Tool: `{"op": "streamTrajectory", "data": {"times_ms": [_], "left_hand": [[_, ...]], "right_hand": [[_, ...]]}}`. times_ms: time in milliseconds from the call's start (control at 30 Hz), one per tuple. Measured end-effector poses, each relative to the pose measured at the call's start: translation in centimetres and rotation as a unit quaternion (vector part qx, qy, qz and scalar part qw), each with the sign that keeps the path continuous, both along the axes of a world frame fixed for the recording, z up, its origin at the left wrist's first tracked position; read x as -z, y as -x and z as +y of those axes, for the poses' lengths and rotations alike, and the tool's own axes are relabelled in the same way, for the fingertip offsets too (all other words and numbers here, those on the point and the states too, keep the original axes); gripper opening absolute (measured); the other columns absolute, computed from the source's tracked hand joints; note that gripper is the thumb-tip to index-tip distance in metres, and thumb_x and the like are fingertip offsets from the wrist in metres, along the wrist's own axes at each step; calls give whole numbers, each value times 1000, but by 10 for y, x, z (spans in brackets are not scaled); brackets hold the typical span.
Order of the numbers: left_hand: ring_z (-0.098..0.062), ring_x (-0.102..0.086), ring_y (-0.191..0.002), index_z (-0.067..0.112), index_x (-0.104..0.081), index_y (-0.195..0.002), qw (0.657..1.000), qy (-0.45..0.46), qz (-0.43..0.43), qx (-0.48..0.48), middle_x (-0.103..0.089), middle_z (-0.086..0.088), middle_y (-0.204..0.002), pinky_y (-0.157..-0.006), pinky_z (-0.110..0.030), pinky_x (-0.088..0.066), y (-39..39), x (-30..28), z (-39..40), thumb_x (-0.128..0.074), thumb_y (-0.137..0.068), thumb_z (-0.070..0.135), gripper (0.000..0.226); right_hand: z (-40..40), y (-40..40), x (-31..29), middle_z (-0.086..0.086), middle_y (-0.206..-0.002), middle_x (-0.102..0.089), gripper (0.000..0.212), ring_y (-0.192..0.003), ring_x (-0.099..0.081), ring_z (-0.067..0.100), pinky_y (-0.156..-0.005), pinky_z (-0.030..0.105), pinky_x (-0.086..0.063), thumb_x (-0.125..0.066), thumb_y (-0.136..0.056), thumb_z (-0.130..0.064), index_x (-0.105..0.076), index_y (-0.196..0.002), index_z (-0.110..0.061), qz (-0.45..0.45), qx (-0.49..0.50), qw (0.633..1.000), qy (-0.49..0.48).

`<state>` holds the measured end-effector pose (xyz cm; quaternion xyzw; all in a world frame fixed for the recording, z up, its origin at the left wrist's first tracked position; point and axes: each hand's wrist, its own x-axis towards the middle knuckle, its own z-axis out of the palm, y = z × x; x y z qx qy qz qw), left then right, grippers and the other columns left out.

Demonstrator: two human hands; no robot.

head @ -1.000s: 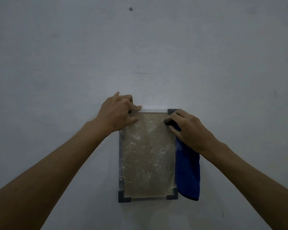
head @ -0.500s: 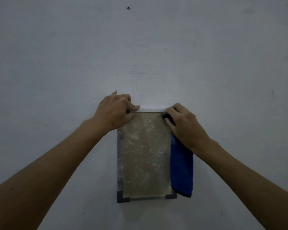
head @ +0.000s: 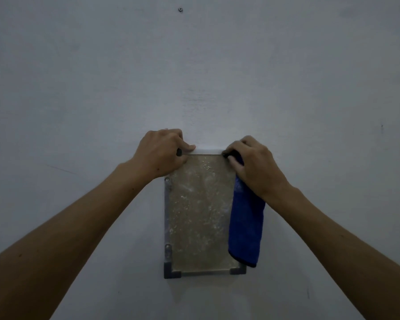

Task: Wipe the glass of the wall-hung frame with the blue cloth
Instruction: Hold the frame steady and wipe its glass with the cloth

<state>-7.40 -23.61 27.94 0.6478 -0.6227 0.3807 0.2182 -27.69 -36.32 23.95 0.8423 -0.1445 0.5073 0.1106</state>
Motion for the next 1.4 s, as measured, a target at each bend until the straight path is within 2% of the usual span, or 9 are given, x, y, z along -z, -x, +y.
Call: {"op": "streamTrajectory", "data": {"times_ms": [167, 300, 467, 600, 733, 900, 1033, 1133, 1400], "left_hand": [[-17, -62, -82, 31, -69, -124, 1000, 4, -5, 0, -63, 6, -94, -68, -26, -39, 1, 1, 2, -60, -96, 36, 30], [-16, -63, -86, 30, -66, -128, 1000, 0, -4, 0, -66, 6, -100, -69, -26, -40, -2, 2, 3, -63, -93, 31, 35], [-11, -61, -92, 31, -64, -130, 1000, -22, 2, 12, -67, 9, -111, -70, -25, -42, -13, 2, 6, -69, -88, 27, 42], [-4, -51, -86, 32, -62, -132, 999, -40, 9, 21, -64, 11, -113, -75, -27, -49, -19, 3, 7, -73, -85, 29, 48], [-5, -52, -87, 32, -61, -134, 999, -40, -2, 30, -63, 10, -113, -74, -26, -47, -21, 5, 6, -74, -83, 30, 53], [-6, -54, -90, 33, -59, -135, 999, -37, -7, 29, -61, 11, -113, -74, -23, -43, -23, 7, 4, -75, -82, 32, 56], [-7, -56, -90, 33, -59, -135, 999, -31, -7, 31, -62, 11, -113, -74, -23, -43, -23, 7, 4, -75, -81, 34, 56], [-6, -53, -87, 32, -57, -138, 999, -40, -14, 28, -61, 11, -116, -72, -22, -42, -24, 8, 6, -76, -80, 36, 61], [-13, -58, -105, 31, -52, -142, 997, -62, -4, 40, -60, 9, -127, -87, -36, -53, -24, 9, 11, -74, -82, 31, 64]], "right_hand": [[12, -5, 16, 6, -109, -60, 17, -93, -58, 16, -86, 32, -55, -59, -98, -17, -69, -110, -10, 101, -15, 995, 18], [6, -9, 5, 7, -108, -62, 16, -93, -60, 17, -89, 30, -54, -61, -97, -13, -70, -109, -8, -13, -1, 1000, -10], [14, -14, 16, 6, -109, -62, 16, -92, -57, 13, -88, 30, -54, -61, -97, -15, -70, -109, -9, 68, -18, 998, 4], [11, -16, 8, 8, -105, -61, 14, -92, -59, 16, -87, 23, -51, -62, -96, -11, -71, -106, -6, -42, -13, 999, -26], [18, -22, 19, 8, -108, -60, 16, -93, -57, 16, -86, 29, -52, -61, -97, -15, -70, -108, -7, 57, -25, 998, -8], [14, -24, 7, 8, -105, -61, 13, -90, -59, 16, -85, 25, -52, -63, -95, -10, -71, -105, -6, -25, -18, 999, -16], [18, -27, 14, 6, -106, -60, 14, -90, -57, 15, -84, 29, -54, -62, -96, -15, -70, -106, -9, 81, -28, 996, 13], [15, -28, 6, 7, -106, -61, 13, -92, -59, 16, -86, 29, -54, -63, -95, -12, -69, -105, -8, -8, -23, 1000, -1], [18, -33, 8, 8, -107, -60, 13, -92, -60, 17, -86, 27, -53, -63, -95, -13, -68, -106, -6, -9, -25, 1000, 0]]}}
